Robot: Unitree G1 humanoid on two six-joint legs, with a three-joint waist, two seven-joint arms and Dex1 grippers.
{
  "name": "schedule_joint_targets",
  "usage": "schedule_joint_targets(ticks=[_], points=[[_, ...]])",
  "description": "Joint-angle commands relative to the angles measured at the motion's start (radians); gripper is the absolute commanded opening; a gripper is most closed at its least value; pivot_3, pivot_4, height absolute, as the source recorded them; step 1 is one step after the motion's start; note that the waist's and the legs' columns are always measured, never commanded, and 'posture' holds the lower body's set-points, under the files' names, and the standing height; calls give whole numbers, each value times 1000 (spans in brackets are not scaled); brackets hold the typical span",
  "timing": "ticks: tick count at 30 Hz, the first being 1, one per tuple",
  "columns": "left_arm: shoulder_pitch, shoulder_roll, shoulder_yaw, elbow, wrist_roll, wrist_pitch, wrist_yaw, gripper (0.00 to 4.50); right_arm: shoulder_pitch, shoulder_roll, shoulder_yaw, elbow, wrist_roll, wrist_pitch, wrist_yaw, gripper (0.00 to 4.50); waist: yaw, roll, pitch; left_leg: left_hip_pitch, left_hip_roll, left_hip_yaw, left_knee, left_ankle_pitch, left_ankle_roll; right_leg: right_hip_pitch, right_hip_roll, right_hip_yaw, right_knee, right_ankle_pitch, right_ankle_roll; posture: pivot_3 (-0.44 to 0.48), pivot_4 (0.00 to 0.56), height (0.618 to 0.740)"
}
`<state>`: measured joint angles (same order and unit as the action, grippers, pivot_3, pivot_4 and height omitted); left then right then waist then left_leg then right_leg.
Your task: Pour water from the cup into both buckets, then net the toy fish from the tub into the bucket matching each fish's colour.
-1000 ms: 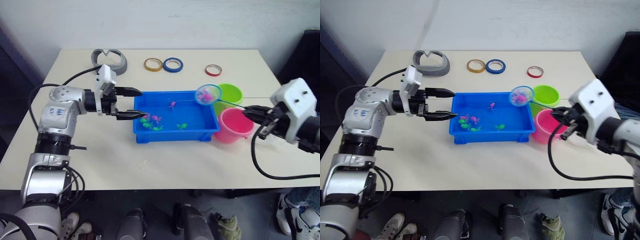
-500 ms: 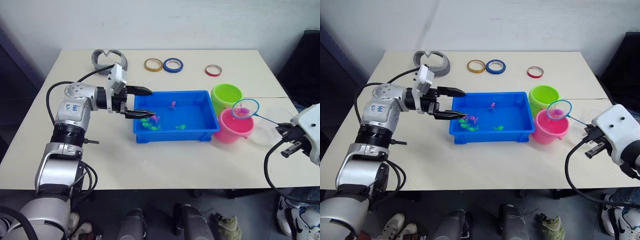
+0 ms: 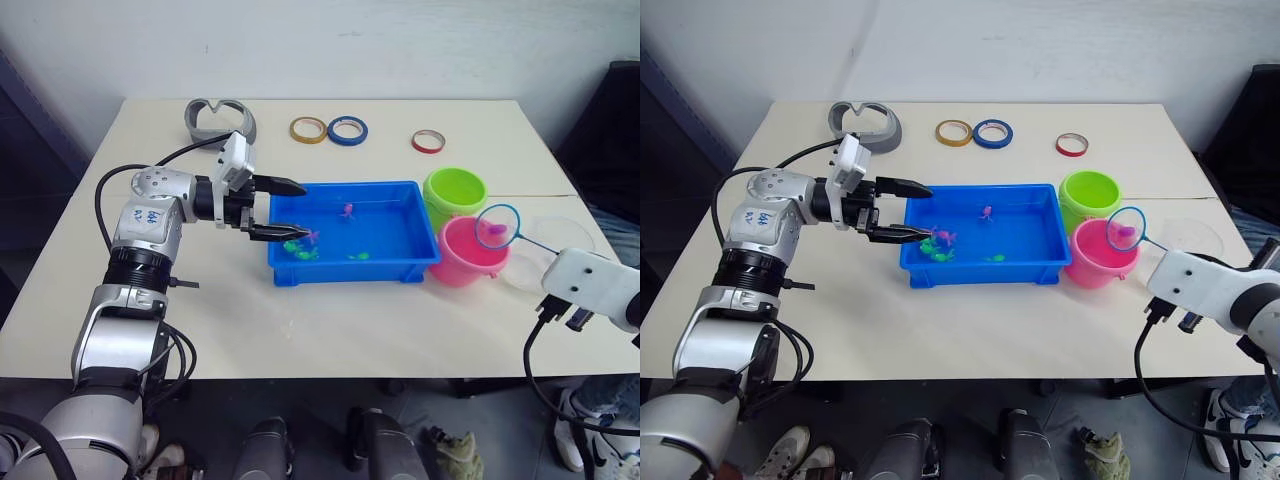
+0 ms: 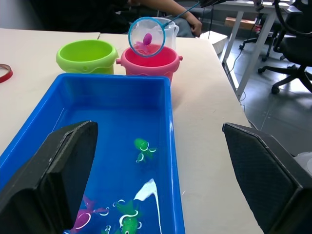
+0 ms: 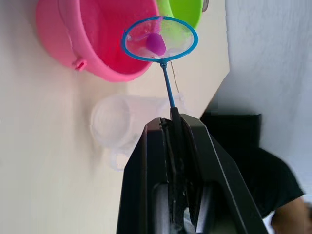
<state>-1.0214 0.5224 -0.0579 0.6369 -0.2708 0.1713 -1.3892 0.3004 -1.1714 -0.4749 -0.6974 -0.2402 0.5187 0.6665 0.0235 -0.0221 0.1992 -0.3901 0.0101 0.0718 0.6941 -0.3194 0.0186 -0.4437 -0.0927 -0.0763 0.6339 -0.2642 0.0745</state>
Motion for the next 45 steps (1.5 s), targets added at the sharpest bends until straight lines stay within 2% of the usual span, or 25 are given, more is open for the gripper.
schedule_joint_targets(ticks=[1, 7, 14, 21, 25, 29, 35, 40, 45], points=[[-29, 5, 14, -17, -5, -10, -6, 4469, 28, -33, -17, 4, -116, -113, 19, 0, 1, 0, 0, 0, 0, 0, 0, 0, 0, 0, 0, 0, 0, 0, 0, 0, 150, 713], [-33, 4, 16, -10, -5, -16, -8, 4469, 56, -20, -44, 40, -259, -294, 23, 0, 1, 0, 0, 0, 0, 0, 2, 0, 0, 0, 0, 0, 0, 0, 1, 0, 150, 713], [-31, 4, 16, -11, -6, -20, -10, 4469, 41, 25, -68, 69, -321, -390, 43, 0, 0, 0, 0, 0, 0, 0, 3, 0, 0, 0, 1, 0, 0, 0, 1, 0, 150, 713], [-21, 9, 20, -19, -9, -19, -7, 4469, -58, 66, -74, 37, -248, -334, 146, 0, -1, 0, 0, 0, 0, 0, 4, 0, 0, 0, 1, 0, 2, 0, 1, 0, 150, 713], [-18, 39, 41, -12, -4, -15, 18, 4469, -199, 51, -58, -3, -118, -233, 235, 0, -4, 0, 0, 0, 0, 0, 4, 0, 0, 0, 1, 1, 2, 0, 1, 0, 150, 713], [-21, 100, 54, 25, 19, -20, 47, 4469, -407, 30, 73, 21, 1, -119, 277, 0, -12, 0, 0, 0, 1, 0, 4, 0, 0, 1, -2, 1, 3, 0, 1, 0, 150, 713], [5, 176, 67, 8, 36, 13, 84, 4469, -580, 64, 241, 61, 75, -34, 272, 0, -20, 0, 0, 0, 1, -1, 4, 0, 0, 0, -3, 0, 3, 0, 0, 0, 150, 713], [66, 255, 80, -48, 49, 41, 109, 4469, -700, 135, 386, 107, 126, 26, 268, 0, -26, 0, 0, 0, 1, 0, 4, 0, 0, 0, -4, 0, 3, 0, 0, 0, 150, 713], [167, 333, 105, -139, 32, 99, 118, 4469, -791, 254, 516, 150, 152, 103, 242, 0, -29, 0, 0, 0, 2, 0, 4, 0, -1, 0, -4, 1, 4, 0, 0, 0, 150, 713]])
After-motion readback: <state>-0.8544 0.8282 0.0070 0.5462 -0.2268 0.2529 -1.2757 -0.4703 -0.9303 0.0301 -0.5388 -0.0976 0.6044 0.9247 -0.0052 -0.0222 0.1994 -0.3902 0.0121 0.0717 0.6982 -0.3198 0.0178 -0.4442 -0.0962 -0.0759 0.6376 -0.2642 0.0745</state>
